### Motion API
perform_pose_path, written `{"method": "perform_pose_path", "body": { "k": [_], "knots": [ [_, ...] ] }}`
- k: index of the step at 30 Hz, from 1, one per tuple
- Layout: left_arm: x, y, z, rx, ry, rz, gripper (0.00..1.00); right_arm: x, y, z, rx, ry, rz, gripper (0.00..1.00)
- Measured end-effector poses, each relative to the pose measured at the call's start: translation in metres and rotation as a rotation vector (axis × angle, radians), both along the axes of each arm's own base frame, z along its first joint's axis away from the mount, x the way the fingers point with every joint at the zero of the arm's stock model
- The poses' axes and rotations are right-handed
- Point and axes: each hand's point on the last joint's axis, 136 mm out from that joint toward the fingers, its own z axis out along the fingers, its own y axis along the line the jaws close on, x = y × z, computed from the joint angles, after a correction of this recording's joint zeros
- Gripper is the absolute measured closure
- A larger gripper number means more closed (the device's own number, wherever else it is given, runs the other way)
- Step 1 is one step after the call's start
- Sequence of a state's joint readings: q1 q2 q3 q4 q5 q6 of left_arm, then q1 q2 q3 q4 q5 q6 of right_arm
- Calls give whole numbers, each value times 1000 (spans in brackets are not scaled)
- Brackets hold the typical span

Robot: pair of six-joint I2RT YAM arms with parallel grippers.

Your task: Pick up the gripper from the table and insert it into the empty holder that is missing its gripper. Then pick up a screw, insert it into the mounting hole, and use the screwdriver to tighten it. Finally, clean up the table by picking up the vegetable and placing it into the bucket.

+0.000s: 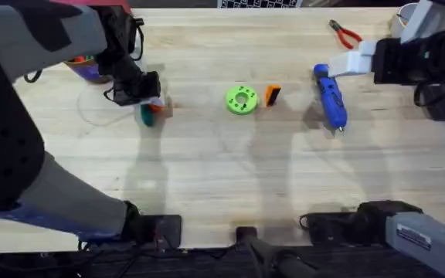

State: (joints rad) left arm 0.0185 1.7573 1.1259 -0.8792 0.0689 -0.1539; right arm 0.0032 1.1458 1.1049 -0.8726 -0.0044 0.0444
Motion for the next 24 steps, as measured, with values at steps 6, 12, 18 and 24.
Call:
{"method": "perform_pose_path", "body": {
  "k": [6, 12, 18, 24],
  "knots": [
    [5, 2, 26, 14, -86, 1, 988, 0, 0, 0, 0, 0, 0, 8],
    [-4, 2, 88, 17, -242, 2, 988, 0, 0, 0, 0, 0, 0, 8],
    [-24, 2, 132, 19, -354, 3, 988, 0, 0, 0, 0, 0, 0, 8],
    [-34, 2, 154, 21, -423, 3, 988, 0, 0, 0, 0, 0, 0, 9]
  ]
}}
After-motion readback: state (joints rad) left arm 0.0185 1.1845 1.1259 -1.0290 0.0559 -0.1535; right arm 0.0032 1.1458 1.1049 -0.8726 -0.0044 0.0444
